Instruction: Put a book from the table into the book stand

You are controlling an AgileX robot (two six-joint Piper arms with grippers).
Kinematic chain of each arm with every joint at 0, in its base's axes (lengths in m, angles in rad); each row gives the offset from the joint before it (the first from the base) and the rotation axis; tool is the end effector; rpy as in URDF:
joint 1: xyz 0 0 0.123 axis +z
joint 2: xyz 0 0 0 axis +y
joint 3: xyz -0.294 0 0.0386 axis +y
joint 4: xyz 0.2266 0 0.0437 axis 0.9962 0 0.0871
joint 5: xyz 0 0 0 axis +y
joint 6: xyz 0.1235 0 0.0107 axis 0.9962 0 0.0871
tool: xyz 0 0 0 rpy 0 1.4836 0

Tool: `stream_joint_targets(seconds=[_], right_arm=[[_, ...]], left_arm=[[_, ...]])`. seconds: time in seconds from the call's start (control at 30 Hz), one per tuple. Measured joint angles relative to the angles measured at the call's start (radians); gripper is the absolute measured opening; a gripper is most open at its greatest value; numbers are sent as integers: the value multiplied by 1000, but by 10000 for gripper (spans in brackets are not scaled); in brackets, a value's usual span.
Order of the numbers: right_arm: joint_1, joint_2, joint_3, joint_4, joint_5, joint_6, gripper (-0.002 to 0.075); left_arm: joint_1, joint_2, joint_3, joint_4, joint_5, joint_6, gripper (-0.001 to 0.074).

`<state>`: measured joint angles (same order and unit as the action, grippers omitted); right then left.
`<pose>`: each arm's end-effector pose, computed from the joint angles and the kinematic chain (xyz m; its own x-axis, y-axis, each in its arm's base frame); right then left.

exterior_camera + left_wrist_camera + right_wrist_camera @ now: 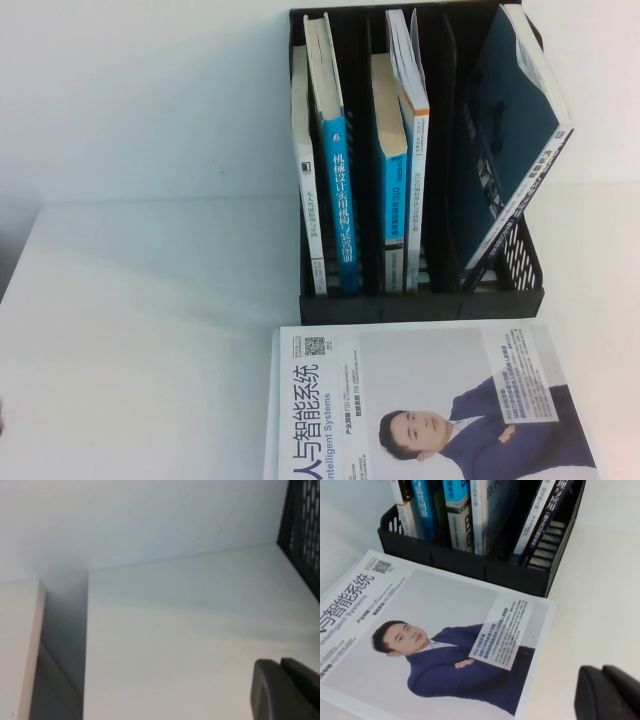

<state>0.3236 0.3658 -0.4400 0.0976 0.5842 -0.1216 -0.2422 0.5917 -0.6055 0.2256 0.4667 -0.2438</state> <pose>0.0689 0.0302 0.2740 -0.3722 -0.1671 -0.9130 -0.3793 0.9252 -0.0147 0.1186 -0.0164 0.3228 -0.3437 0.0423 -0.9381 0.1328 0.9911 -0.0040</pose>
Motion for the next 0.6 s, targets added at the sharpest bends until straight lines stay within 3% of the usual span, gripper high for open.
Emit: stream_joint_targets(seconds=[0.2,0.37,0.47,0.6], right_arm=[[0,0,0,1,0,0,-3],[0,0,0,1,0,0,-3],[0,0,0,1,2,0,-3],[0,0,2,1,4,0,-3]], left_arm=[[89,-364,340,-4,-61,0,-4],[133,-585,577,-8,-258,-24,-4],[153,-600,626,-8,-308,-41,-4],[173,-601,627,11,-226,-71,-4]])
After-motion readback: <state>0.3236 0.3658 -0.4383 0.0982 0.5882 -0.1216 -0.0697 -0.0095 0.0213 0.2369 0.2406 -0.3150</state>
